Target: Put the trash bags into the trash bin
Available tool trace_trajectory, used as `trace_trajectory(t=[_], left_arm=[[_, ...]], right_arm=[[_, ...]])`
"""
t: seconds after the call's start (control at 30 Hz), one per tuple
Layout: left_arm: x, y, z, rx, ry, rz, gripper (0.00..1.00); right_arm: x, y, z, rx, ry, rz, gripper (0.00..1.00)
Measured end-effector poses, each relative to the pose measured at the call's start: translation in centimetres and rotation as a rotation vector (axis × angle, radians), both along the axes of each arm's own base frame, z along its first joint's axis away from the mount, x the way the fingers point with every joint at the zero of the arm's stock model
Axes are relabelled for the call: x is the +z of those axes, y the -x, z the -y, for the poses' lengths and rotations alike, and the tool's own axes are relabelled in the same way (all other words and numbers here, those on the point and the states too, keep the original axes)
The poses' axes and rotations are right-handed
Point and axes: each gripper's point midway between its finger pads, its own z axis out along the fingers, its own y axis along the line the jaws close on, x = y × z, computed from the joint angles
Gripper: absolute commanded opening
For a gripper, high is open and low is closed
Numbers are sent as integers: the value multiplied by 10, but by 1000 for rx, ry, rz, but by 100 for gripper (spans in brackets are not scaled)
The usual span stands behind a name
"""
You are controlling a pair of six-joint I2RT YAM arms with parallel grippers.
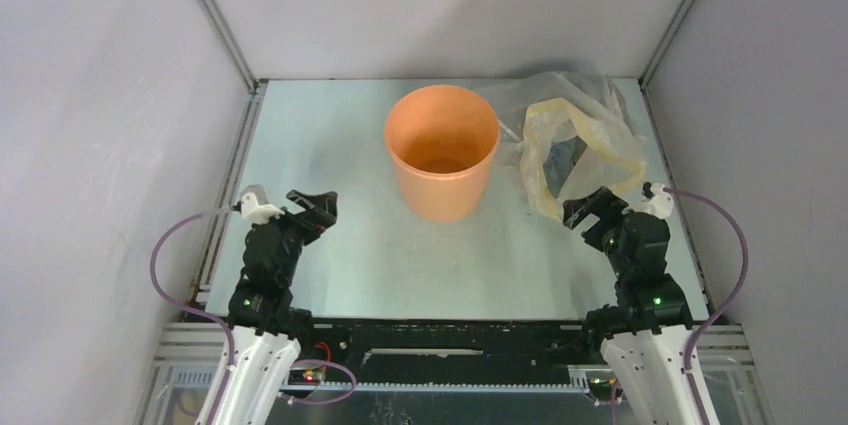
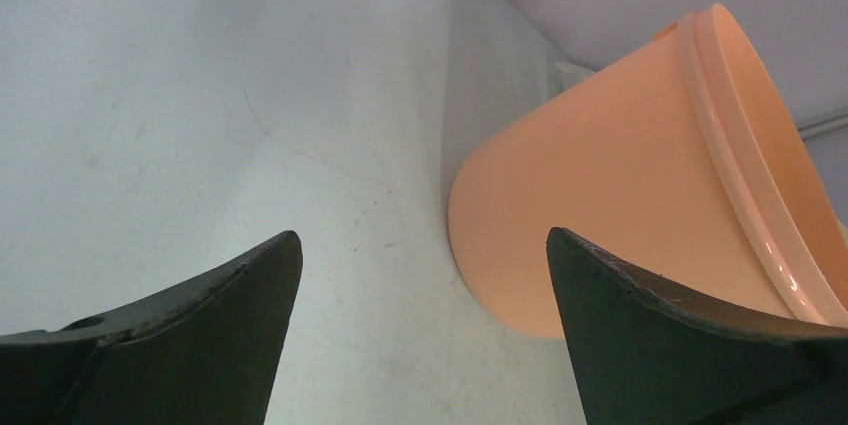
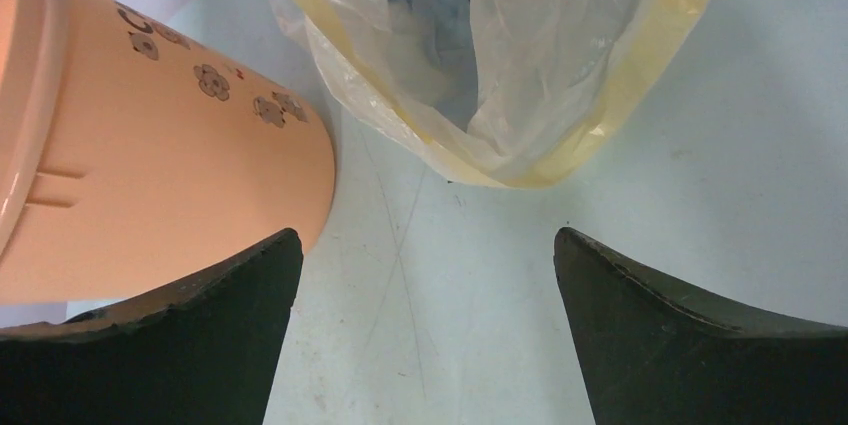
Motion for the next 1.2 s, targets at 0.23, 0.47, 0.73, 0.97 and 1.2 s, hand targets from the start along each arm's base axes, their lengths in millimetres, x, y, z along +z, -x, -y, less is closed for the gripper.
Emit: trace_trajectory(t=[0.23, 0.47, 0.73, 0.97, 1.2], left_arm=[[-8, -1, 19, -102, 32, 9, 100], [-21, -5, 46, -248, 64, 30, 99], [-15, -7, 61, -337, 56, 68, 98], [-10, -6, 67, -390, 11, 106, 97], [-2, -6, 67, -402, -16, 145, 97]], right_arm=[[-20, -4, -4, 47, -19, -101, 71], [-26, -19, -6, 70, -23, -122, 54], [-34, -53, -20, 111, 91, -116, 50], [-40, -99, -22, 84, 223, -136, 45], [-35, -146, -17, 32, 246, -115, 41]])
